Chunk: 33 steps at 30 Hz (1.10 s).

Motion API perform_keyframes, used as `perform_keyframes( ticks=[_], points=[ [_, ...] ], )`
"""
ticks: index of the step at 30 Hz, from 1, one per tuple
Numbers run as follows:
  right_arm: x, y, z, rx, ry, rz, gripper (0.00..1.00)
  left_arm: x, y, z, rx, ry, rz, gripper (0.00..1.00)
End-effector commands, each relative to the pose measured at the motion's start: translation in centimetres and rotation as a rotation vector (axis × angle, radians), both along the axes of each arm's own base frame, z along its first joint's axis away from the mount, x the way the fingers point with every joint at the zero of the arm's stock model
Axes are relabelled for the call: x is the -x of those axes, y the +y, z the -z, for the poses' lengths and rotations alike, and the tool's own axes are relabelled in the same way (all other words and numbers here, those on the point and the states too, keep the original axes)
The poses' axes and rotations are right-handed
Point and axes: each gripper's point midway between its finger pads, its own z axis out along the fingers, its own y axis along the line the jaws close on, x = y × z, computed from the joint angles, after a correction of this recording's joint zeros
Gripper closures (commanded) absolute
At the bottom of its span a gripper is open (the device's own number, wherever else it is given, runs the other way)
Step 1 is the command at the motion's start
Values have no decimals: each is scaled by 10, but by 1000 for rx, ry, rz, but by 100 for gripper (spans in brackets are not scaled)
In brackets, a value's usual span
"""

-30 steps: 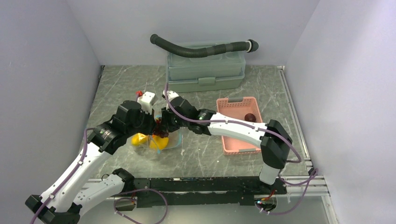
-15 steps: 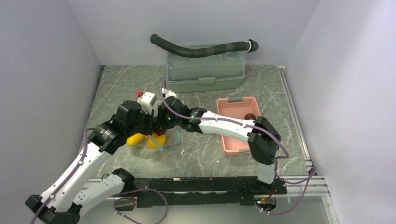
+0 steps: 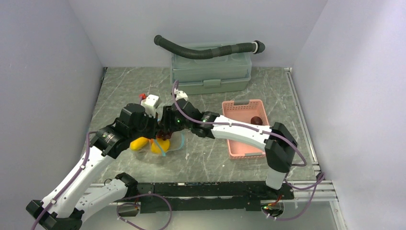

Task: Place the food in the zip-top bag and seal the zipper
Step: Place the fake fruit in the zipper food storage bag.

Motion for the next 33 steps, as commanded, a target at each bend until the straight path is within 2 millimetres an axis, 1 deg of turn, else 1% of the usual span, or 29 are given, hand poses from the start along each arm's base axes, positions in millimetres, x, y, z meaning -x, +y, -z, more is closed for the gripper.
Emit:
perform_keyframes(
  ticks=[1, 3, 9, 16, 19, 20, 25, 30, 33],
  points=[
    [-3, -10, -54, -109, -89, 32, 48, -4, -3, -12, 27, -50, 4, 100],
    [-1, -16, -59, -111, -97, 31, 47, -4, -2, -12, 24, -47, 0, 100],
    [9, -38, -54, -61, -92, 42, 46, -5, -2, -11, 23, -47, -2, 100],
    [23, -60, -32, -35, -52, 58, 46, -5, -2, -11, 21, -46, -1, 100],
    [30, -65, -22, -30, -34, 61, 45, -5, -2, -11, 20, -44, -1, 100],
    [33, -66, -21, -33, -29, 60, 45, -5, -3, -10, 20, -43, 1, 100],
    [42, -69, 6, -15, 17, 69, 43, -5, -3, -10, 20, -41, 0, 100],
    [50, -60, 26, -10, 66, 60, 42, -5, -3, -10, 21, -42, 0, 100],
    [53, -55, 35, -7, 87, 61, 42, -5, -3, -10, 20, -42, 0, 100]
  ],
)
